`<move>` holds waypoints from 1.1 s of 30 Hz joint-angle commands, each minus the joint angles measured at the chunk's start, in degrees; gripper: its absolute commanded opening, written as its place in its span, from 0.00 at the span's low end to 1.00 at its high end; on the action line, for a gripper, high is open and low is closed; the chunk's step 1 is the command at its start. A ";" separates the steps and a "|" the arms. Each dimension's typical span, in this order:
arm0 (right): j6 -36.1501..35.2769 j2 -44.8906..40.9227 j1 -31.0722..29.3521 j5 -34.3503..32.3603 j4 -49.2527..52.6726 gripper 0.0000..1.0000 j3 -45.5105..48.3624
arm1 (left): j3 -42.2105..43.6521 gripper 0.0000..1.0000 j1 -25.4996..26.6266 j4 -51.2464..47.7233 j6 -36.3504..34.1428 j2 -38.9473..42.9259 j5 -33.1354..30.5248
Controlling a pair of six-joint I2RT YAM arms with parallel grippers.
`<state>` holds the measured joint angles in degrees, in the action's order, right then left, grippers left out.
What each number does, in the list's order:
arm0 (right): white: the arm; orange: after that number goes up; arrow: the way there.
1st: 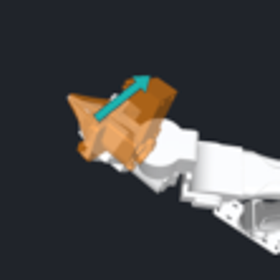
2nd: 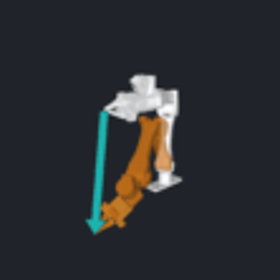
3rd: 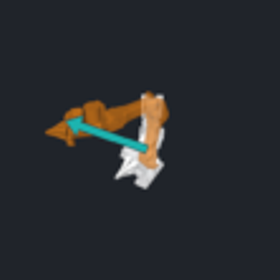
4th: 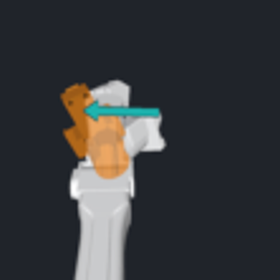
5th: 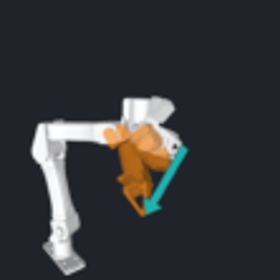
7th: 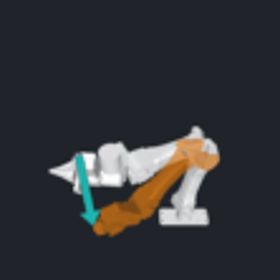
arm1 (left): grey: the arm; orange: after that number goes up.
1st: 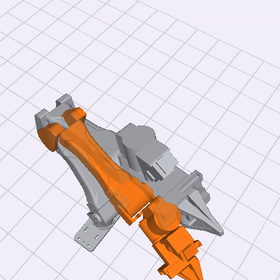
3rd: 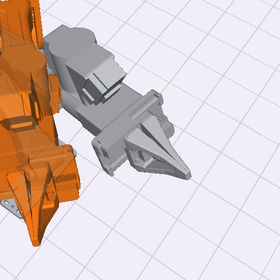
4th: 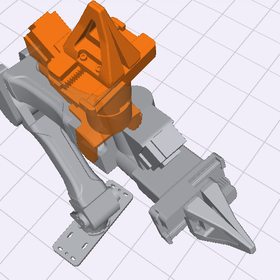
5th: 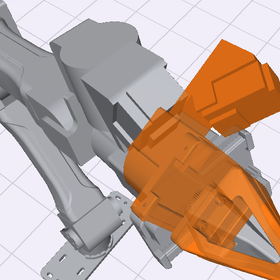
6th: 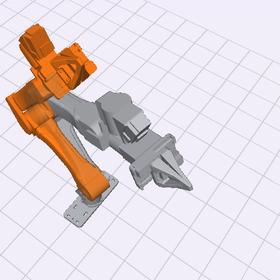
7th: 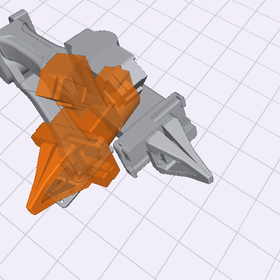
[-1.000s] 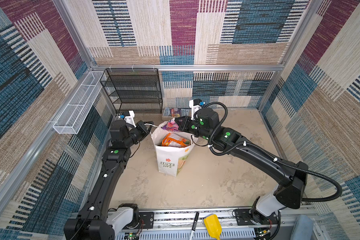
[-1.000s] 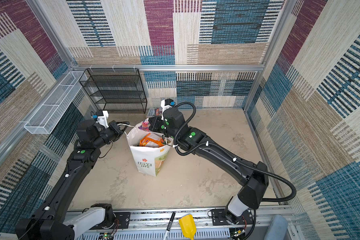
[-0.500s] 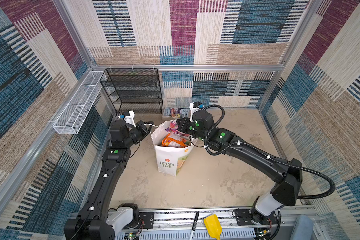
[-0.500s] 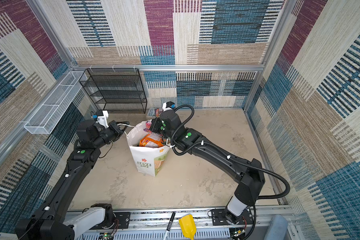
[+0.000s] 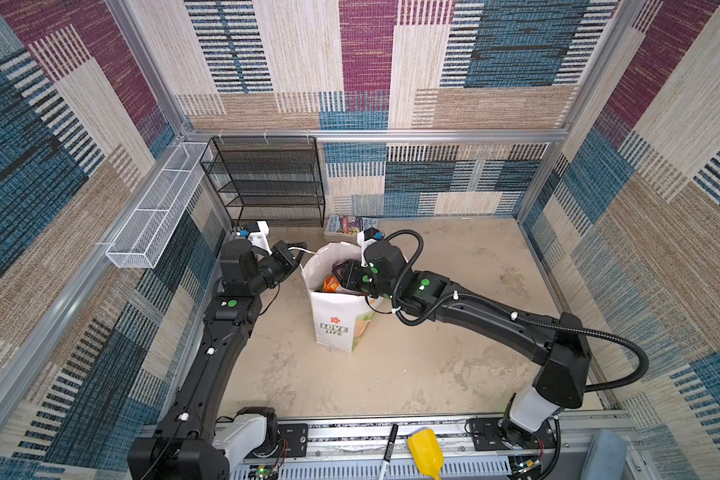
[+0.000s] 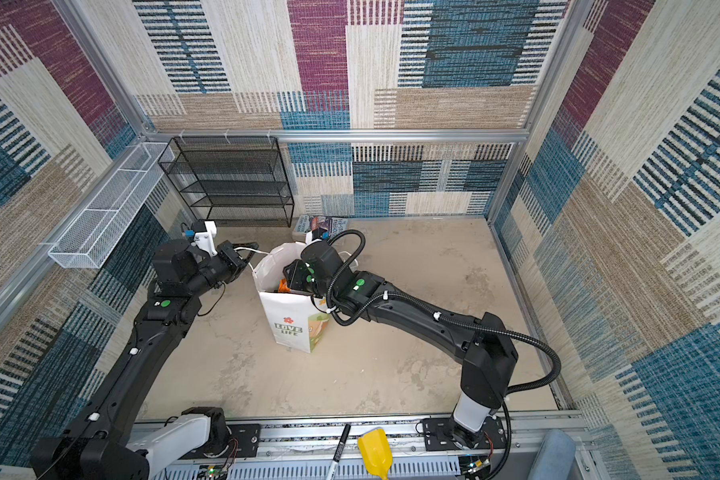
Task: Place the snacks into the paper bag
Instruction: 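Lower the purple bag into the paper bag and open the right gripper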
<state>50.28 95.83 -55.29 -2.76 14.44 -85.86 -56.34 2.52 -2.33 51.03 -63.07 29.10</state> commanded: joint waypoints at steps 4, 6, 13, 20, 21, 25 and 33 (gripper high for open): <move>-2.64 -3.89 -1.31 6.55 -2.90 0.55 -2.08 | -0.09 0.00 -0.14 4.08 0.58 0.37 0.94; -5.14 -3.35 -1.23 6.83 0.99 0.57 -6.30 | -0.13 0.00 -0.15 4.09 0.60 0.41 0.95; -15.04 3.87 3.40 4.55 18.27 0.56 -23.02 | -0.18 0.00 -0.15 3.93 0.39 0.74 0.81; -22.08 10.85 7.12 -0.85 30.38 0.43 -33.45 | -0.27 0.00 -0.15 3.85 0.31 0.73 0.81; -22.57 11.59 7.12 -1.61 31.32 0.40 -34.21 | -0.31 0.00 -0.15 3.92 0.38 0.76 0.79; -24.30 13.89 7.30 -4.63 33.69 0.12 -35.60 | -0.28 0.00 -0.15 4.05 0.43 0.84 0.94; -24.49 15.01 7.83 -6.08 34.02 0.05 -33.40 | -0.28 0.00 -0.22 3.93 0.39 0.66 0.88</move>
<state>26.33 110.56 -47.48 -8.10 47.57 -120.18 -56.34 2.50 -2.37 51.03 -62.65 29.10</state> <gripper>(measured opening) 0.057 0.059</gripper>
